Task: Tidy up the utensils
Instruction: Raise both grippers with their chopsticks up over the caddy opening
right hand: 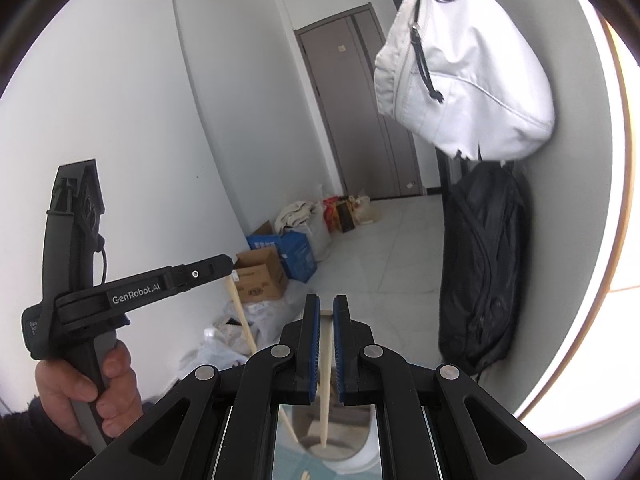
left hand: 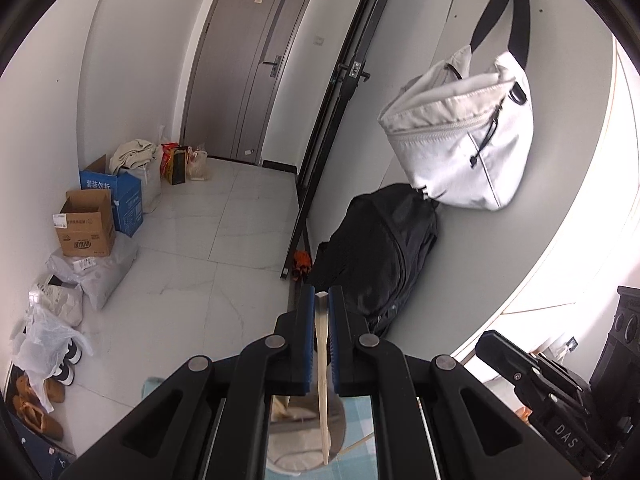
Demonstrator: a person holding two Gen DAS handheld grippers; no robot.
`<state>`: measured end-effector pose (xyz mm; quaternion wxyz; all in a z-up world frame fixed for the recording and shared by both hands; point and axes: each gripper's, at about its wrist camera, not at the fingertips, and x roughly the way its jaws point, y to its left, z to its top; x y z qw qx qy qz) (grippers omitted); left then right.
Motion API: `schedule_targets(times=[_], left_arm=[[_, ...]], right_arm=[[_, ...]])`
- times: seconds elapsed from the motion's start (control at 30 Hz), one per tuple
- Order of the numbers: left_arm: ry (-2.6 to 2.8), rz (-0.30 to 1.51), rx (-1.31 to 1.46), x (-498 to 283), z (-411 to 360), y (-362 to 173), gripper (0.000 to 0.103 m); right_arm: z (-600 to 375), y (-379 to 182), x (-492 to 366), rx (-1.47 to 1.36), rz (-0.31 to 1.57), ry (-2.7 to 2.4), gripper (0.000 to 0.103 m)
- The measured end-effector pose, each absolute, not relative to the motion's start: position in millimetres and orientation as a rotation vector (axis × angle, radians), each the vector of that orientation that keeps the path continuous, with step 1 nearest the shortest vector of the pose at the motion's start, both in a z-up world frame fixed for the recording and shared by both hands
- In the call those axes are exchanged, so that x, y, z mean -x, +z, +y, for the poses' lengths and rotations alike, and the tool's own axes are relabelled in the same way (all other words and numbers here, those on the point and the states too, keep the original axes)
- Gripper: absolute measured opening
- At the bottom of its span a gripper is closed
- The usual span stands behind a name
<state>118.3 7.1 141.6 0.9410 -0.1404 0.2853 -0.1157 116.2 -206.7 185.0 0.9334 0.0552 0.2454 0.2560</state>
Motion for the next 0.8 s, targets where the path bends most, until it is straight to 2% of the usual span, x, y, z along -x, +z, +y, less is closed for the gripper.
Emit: schedule_targets(times=[0.17,0.5,0.8], left_arm=[[-0.218,0.574,0.295,-140.8,9.9,138.4,0.002],[-0.198,0.617,0.356,-164.4,22.9,97.9,0.002],[-0.148,0.531,0.38,-158.0,28.2,89.1,0.002]], right_arm=[[-196.7,190.0,-144.2,-0.081,0.503,0.535,0.006],[-173.5,172.7,-172.1,0.003,0.521,0.556,0.006],[-160.2,150.7,-180.7,0.052,0.561,0.572,0.006]])
